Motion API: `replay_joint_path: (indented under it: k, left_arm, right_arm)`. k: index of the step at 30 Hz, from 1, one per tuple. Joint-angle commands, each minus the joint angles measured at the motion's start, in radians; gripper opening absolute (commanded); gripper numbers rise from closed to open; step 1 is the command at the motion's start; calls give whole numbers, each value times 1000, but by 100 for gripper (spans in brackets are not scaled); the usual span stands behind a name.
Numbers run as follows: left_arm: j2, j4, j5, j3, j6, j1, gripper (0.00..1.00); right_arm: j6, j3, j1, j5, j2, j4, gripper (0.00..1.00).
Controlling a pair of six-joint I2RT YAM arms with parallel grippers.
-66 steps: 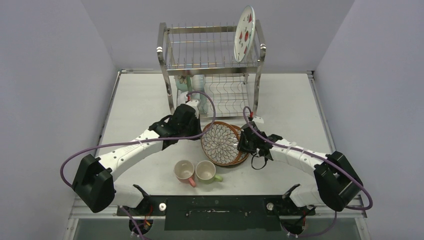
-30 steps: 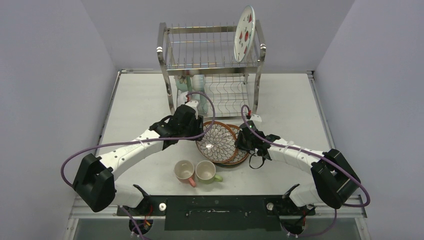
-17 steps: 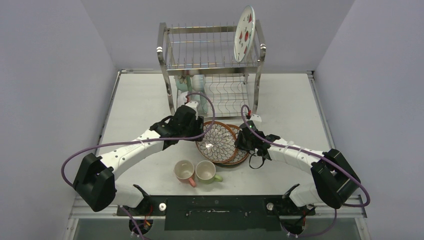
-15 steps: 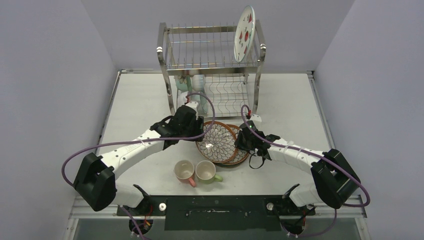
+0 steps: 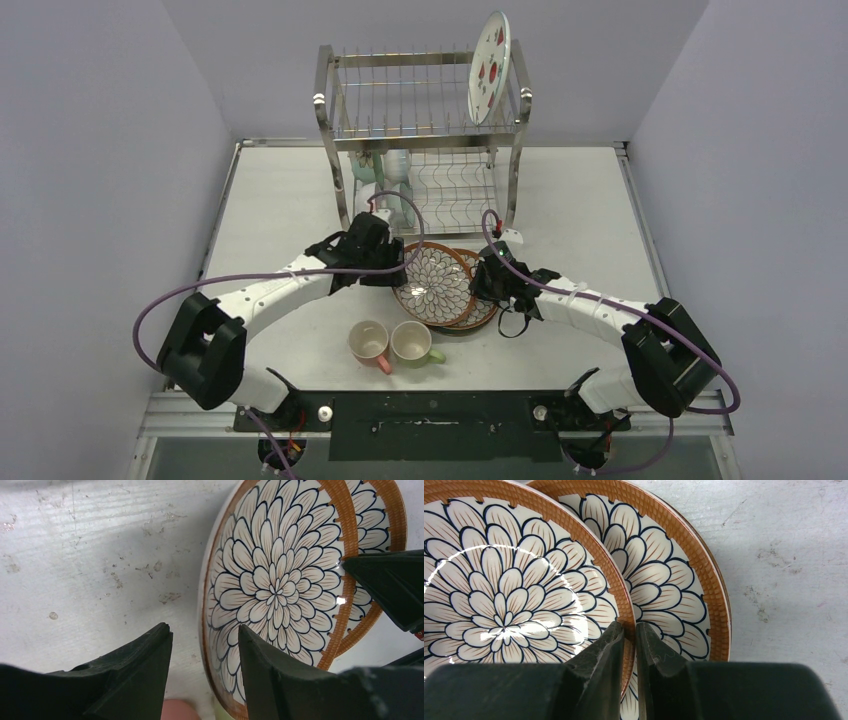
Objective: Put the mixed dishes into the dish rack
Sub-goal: Pick up the plate at the center of the board.
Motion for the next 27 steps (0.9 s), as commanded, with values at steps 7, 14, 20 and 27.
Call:
replay_joint_path:
  k: [7, 14, 20, 27]
  left_arm:
    - [25, 128, 196, -39, -76, 81, 43]
    - [42, 151, 246, -41, -94, 93, 26]
    - [39, 149, 257, -44, -93, 98, 3]
    - [26, 159, 269, -43, -106, 108, 0]
  right_arm:
    - [-4, -21, 6, 6, 20, -12, 0]
    - [-4, -23, 6, 5, 21, -10, 0]
    - [-2, -23, 6, 5, 22, -8, 0]
    - [0, -20, 5, 6, 13, -14, 0]
